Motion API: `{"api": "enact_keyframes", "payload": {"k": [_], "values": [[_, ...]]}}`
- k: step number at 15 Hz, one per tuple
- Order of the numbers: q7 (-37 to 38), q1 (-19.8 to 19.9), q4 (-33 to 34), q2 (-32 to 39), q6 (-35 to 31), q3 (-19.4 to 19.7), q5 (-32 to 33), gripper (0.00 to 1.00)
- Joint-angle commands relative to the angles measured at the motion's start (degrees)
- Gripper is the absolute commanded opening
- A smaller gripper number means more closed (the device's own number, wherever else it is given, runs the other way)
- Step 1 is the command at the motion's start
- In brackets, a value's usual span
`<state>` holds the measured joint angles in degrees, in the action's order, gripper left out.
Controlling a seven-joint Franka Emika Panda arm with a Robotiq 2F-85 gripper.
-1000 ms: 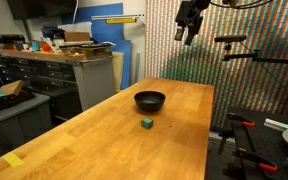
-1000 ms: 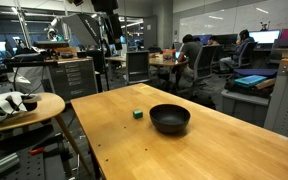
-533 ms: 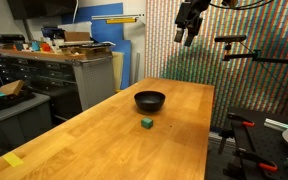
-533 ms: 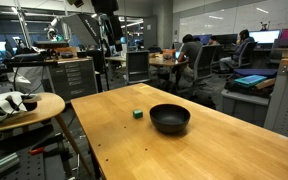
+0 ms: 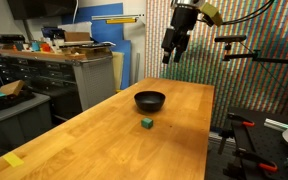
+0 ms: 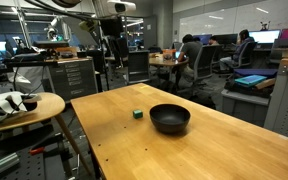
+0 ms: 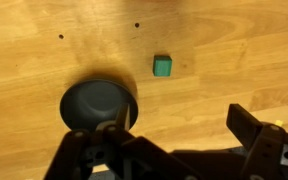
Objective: Put the green cube in the bowl
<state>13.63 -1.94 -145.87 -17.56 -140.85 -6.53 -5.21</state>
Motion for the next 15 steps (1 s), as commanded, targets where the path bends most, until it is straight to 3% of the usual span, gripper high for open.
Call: {"api": "enact_keyframes", "payload": {"k": [1, 8, 15], "values": [[5.1, 0.4, 2.7, 7.6, -3.8, -2.3, 3.9, 1.0], [6.7, -1.0, 7.7, 21.8, -10.6, -1.3, 8.6, 1.0], [3.8, -2.9, 15.7, 34.8, -11.4, 1.1, 6.7, 1.0]]}}
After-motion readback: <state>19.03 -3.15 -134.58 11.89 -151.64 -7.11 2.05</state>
